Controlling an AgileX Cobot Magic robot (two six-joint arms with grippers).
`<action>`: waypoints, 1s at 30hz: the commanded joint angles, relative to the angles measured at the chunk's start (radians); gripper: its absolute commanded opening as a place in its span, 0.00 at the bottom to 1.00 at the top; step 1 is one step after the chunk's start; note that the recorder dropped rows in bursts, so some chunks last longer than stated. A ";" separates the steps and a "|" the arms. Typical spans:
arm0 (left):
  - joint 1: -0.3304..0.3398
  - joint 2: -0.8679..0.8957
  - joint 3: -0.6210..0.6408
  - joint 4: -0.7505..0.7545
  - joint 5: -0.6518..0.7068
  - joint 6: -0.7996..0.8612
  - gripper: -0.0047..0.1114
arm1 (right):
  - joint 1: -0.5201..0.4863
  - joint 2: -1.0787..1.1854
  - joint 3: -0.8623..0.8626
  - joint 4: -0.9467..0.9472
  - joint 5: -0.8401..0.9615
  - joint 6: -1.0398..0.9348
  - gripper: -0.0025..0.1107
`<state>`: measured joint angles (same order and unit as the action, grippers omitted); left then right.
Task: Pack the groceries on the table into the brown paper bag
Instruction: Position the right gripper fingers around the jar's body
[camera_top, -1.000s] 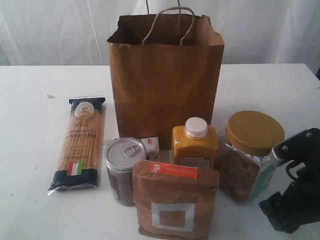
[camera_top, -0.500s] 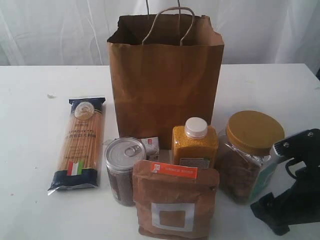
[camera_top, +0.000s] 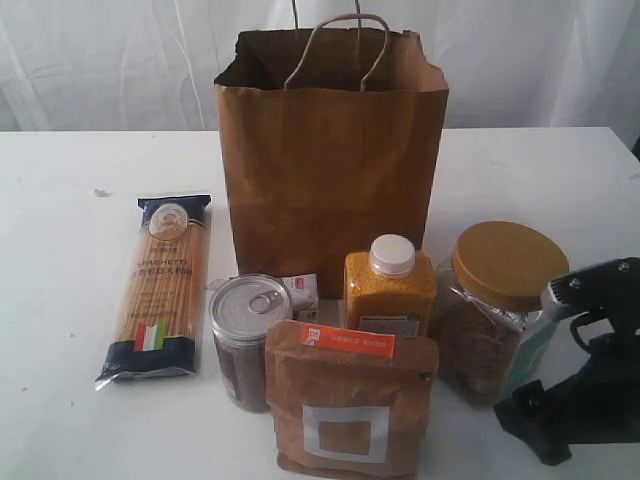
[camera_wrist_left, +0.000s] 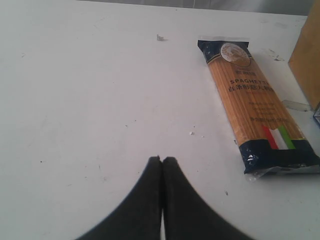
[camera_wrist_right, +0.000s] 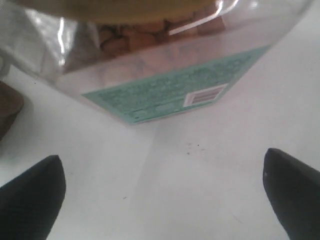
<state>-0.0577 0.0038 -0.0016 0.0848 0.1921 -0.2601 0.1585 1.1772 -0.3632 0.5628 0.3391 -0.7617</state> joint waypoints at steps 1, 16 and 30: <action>-0.006 -0.004 0.002 0.002 -0.005 -0.001 0.04 | 0.001 0.002 0.005 0.009 -0.102 -0.088 0.95; -0.006 -0.004 0.002 0.002 -0.005 -0.001 0.04 | 0.001 0.002 0.005 0.310 -0.085 -0.473 0.95; -0.006 -0.004 0.002 0.002 -0.005 -0.001 0.04 | 0.001 0.002 0.005 0.362 0.137 -0.466 0.95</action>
<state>-0.0577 0.0038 -0.0016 0.0848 0.1921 -0.2601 0.1585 1.1772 -0.3632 0.9055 0.4313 -1.2218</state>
